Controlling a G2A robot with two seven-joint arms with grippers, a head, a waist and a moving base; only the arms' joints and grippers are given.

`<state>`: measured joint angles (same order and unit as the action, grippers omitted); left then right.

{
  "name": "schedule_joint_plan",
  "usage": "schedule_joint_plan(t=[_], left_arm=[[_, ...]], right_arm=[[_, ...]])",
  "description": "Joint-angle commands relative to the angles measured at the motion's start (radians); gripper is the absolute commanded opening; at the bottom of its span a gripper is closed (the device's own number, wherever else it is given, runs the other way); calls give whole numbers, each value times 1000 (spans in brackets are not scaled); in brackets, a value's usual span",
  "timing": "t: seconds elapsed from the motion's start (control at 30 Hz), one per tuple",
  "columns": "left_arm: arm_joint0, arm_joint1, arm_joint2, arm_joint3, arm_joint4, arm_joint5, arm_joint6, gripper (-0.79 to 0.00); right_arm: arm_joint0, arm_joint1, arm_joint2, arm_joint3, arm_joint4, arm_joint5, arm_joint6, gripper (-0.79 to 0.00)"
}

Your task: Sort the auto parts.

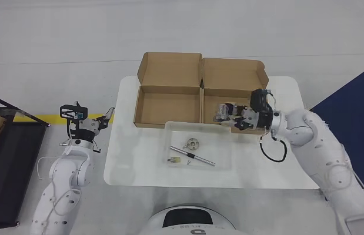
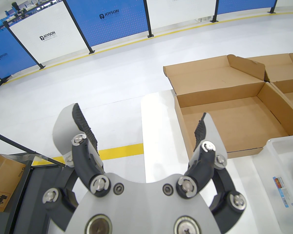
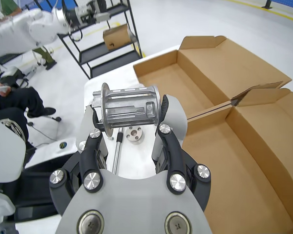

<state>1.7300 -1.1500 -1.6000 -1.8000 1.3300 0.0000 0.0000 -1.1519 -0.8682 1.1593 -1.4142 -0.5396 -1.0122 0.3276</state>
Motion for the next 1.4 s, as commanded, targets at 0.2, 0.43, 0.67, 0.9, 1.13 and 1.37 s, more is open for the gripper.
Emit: schedule_joint_plan(t=[0.2, 0.43, 0.67, 0.9, 1.13, 1.37], left_arm=[[0, 0, 0, 0, 0, 0, 0, 0], [0, 0, 0, 0, 0, 0, 0, 0], [0, 0, 0, 0, 0, 0, 0, 0], [0, 0, 0, 0, 0, 0, 0, 0], [0, 0, 0, 0, 0, 0, 0, 0], [0, 0, 0, 0, 0, 0, 0, 0]], right_arm=[[71, 13, -71, 46, 153, 0, -6, -785], [71, 13, -71, 46, 153, 0, -6, -785], [84, 13, -141, 27, 472, 0, 79, -785], [145, 24, -175, 39, 1117, 0, 480, -785], [145, 24, -175, 39, 1117, 0, 480, -785], [145, 24, -175, 39, 1117, 0, 480, -785]])
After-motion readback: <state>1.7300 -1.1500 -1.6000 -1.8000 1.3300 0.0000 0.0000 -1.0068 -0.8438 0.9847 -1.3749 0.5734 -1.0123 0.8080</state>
